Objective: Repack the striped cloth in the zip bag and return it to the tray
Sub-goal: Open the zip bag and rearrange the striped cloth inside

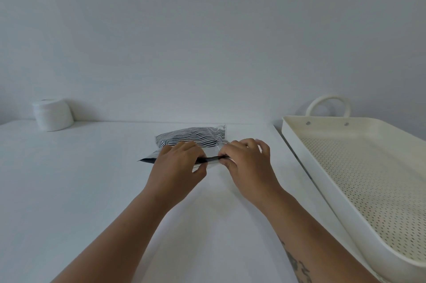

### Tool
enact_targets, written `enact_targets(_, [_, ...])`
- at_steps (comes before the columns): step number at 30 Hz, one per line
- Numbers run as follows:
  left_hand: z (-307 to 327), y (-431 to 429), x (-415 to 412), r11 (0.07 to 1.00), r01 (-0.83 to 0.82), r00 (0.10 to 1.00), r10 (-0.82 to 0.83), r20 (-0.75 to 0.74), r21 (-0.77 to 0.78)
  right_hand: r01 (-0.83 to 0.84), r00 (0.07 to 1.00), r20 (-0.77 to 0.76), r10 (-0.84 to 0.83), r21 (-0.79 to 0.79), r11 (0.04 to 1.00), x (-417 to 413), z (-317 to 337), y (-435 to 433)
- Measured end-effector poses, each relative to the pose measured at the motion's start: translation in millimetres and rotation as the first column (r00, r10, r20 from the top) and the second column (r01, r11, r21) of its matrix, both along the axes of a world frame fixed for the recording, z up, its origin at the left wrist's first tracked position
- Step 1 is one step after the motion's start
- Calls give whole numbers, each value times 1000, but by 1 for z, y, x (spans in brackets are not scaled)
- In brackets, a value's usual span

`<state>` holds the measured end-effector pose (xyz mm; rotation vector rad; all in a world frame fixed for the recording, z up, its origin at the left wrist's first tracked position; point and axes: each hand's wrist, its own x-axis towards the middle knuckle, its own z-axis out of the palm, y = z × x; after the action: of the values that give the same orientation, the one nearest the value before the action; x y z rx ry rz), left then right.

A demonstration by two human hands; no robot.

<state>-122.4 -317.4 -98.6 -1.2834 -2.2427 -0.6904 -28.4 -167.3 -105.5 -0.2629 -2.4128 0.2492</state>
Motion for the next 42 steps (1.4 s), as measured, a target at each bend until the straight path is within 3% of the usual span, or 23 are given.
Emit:
enact_targets(5, [2,1,3,1000,11,1000,-11,1,25,-18,1000,-22,21,95,995,-3,4,-9])
enact_targets(14, [6,-5,-3,997,-70,997,69,-13,-25,132,991,-33,-132,-10,991,1,-2,4])
enact_targets(20, [8,-6,2,999,-38,999,38,-27,10,27,998,-51,-21,119,993,-2,7,-11])
enact_targets(25, [8,-5,4,999,-42,997,43,-56,21,22,998,-55,-18,72,997,-3,3,-5])
enact_targets(32, [8,-12,-6,998,-55,998,56,-11,38,148,989,-13,-148,9,989,3,1,13])
enact_targets(38, [8,-13,-6,997,-23,1000,22,9,70,25,999,39,-26,39,999,3,2,4])
enact_targets(42, [8,-11,0,997,30,999,-31,17,73,-55,997,-56,58,44,997,-1,3,-7])
